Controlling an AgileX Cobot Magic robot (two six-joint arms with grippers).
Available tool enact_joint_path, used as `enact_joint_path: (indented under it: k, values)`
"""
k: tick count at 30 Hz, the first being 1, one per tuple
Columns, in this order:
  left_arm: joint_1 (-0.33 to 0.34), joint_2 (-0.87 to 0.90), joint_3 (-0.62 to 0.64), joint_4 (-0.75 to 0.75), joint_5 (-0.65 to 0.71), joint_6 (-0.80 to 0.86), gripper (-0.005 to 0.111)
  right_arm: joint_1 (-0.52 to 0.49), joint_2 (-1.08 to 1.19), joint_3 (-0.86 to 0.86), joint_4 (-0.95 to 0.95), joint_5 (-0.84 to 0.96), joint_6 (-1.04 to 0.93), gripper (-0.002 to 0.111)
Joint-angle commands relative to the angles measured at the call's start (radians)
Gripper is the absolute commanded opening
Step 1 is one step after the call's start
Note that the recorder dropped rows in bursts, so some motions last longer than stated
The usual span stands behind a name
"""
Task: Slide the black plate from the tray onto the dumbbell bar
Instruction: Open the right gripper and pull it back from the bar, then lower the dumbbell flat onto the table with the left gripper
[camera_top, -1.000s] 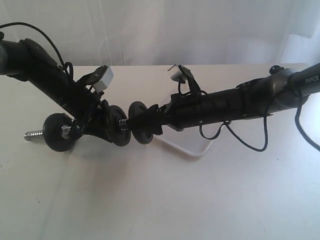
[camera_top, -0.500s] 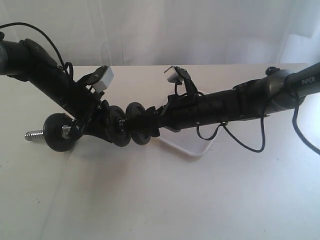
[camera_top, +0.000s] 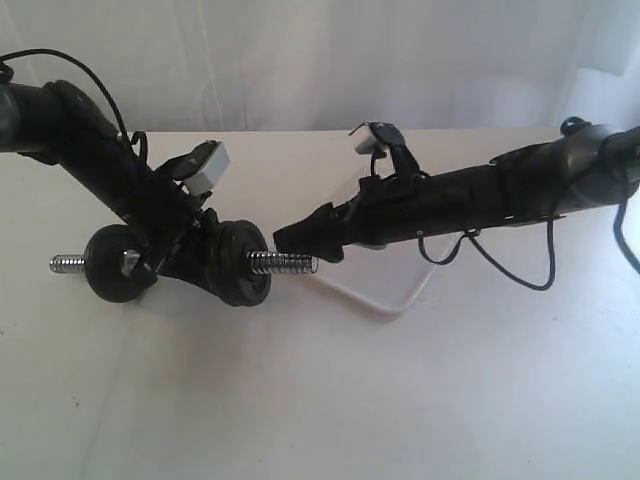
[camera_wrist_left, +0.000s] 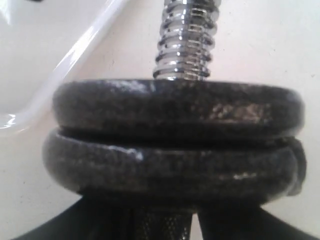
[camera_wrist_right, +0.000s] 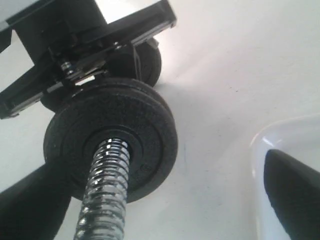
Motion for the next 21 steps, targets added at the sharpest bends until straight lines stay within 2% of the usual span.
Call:
enact_joint_path:
  k: [1, 3, 5, 9, 10, 11, 16, 21]
  values:
    - [0.001, 0.007, -0.014, -0.512, 0.046, 0.027, 0.0, -0.071, -0.068, -0.005, -0.063, 0.001, -0.017, 0.094]
    - [-0.017, 0.021, -0.014, -0.51, -0.001, 0.029, 0.0, -0.107, -0.106, -0.005, -0.092, 0.001, 0.009, 0.086]
    - [-0.049, 0.028, -0.014, -0.508, -0.052, 0.036, 0.0, -0.135, -0.135, -0.005, -0.115, 0.001, 0.031, 0.068]
    - [-0.108, 0.034, -0.016, -0.501, -0.143, 0.049, 0.0, -0.16, -0.167, -0.005, -0.155, -0.007, 0.093, 0.016]
    - [-0.118, 0.034, -0.016, -0.501, -0.158, 0.054, 0.0, -0.168, -0.17, -0.005, -0.162, -0.005, 0.1, 0.005]
    - [-0.127, 0.034, -0.016, -0.499, -0.166, 0.059, 0.0, -0.173, -0.174, -0.005, -0.167, -0.005, 0.107, 0.001]
    - [-0.167, 0.034, -0.016, -0.476, -0.172, 0.063, 0.0, -0.186, -0.174, -0.005, -0.17, -0.001, 0.145, 0.001]
    - [-0.173, 0.034, -0.016, -0.47, -0.191, 0.056, 0.0, -0.186, -0.174, -0.005, -0.18, 0.022, 0.16, 0.001]
